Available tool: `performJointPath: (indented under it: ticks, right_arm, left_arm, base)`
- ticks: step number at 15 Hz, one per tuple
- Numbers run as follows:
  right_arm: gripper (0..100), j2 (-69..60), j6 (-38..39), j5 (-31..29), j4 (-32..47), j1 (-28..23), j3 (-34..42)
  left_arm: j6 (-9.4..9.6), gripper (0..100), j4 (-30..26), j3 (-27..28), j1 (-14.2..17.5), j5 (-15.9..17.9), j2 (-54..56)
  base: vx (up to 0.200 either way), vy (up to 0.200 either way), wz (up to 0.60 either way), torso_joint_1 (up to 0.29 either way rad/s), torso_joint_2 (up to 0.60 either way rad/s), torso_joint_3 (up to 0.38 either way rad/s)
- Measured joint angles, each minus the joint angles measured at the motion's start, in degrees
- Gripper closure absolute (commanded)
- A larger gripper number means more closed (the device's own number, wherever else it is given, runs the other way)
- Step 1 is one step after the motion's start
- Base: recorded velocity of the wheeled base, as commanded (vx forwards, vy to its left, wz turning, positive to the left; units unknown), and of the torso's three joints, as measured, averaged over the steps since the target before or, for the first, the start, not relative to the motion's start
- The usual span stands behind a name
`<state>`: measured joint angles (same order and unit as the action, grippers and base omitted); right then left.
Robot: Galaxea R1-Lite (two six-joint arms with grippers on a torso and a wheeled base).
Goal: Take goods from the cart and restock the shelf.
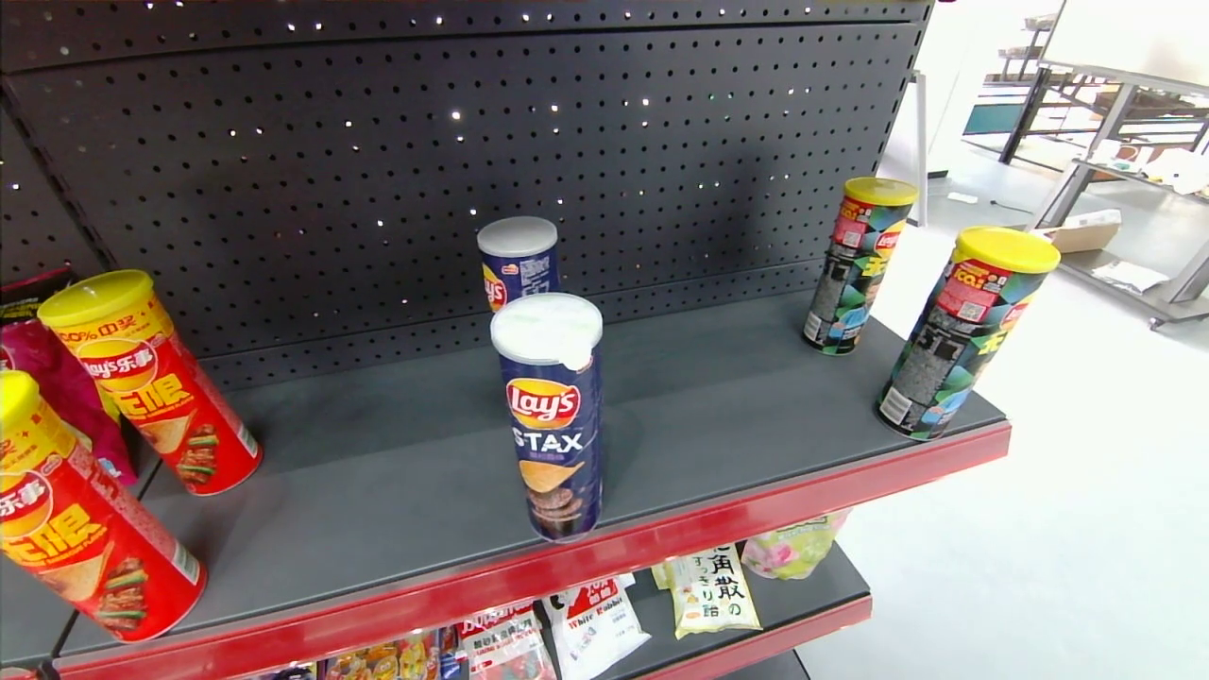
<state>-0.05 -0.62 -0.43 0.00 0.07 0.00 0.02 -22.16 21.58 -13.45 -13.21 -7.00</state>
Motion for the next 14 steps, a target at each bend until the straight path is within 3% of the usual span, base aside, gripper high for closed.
performJointPath:
  ticks: [1,9,14]
  right_arm:
    - [0,0.0,0.0,0.0,0.0,0.0,0.0]
    - [0,0.0,0.3,0.0,0.0,0.0,0.0]
    - [0,0.0,0.4,0.1,0.0,0.0,0.0]
  left_arm:
    - [0.05,0,0.3,-0.4,0.0,0.1,0.6]
    - [0.33,0,3.4,-3.6,0.0,0.5,1.8]
    - [0.24,0,3.8,-4.7,0.0,0.5,1.8]
  base:
    - [0.0,0.0,0.0,0.0,0.0,0.0]
    - [0.0,0.0,0.6,0.003,0.0,0.001]
    - [0.0,0.0,0.0,0.0,0.0,0.0]
